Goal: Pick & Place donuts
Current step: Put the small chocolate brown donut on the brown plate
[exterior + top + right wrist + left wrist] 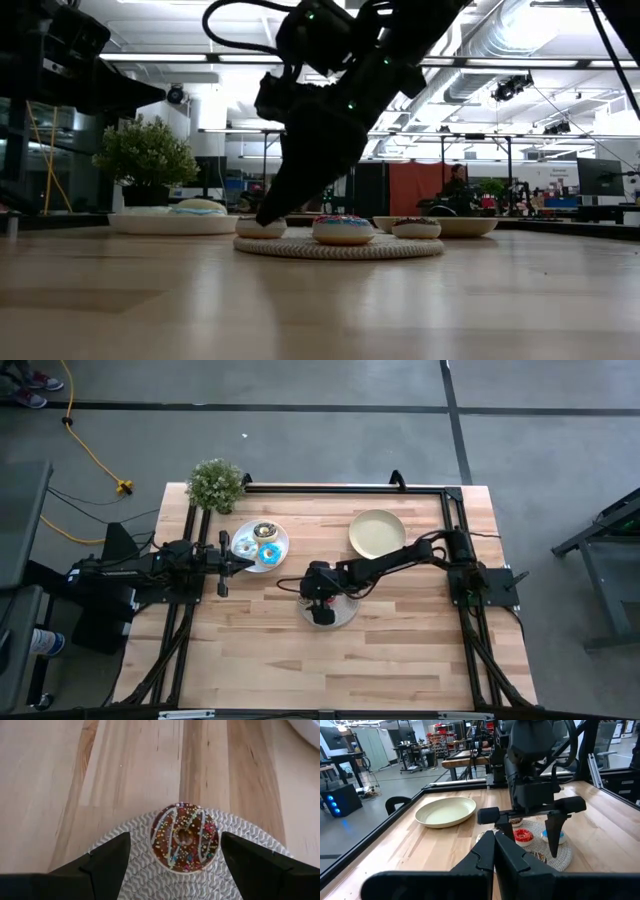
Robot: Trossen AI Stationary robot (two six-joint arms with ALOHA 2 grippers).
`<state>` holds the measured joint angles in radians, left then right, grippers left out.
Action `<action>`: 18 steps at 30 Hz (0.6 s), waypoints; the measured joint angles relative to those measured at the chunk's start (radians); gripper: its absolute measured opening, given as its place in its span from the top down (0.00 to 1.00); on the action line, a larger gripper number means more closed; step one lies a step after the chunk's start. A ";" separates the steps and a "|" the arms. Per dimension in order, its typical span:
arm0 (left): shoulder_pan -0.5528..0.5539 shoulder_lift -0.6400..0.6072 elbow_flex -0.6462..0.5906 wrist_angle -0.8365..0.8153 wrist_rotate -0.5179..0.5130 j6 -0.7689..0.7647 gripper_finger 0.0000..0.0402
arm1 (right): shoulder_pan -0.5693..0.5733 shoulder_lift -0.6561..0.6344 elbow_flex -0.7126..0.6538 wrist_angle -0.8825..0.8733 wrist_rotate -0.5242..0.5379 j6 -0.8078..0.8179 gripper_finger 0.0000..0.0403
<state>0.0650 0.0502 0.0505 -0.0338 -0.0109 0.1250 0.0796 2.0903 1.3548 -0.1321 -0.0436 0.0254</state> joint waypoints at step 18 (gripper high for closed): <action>0.000 0.000 0.000 0.000 0.000 0.000 1.00 | -0.007 0.027 0.000 0.039 0.020 -0.003 0.25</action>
<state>0.0647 0.0502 0.0507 -0.0338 -0.0109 0.1253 0.0723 2.1170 1.3548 -0.0929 -0.0234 0.0219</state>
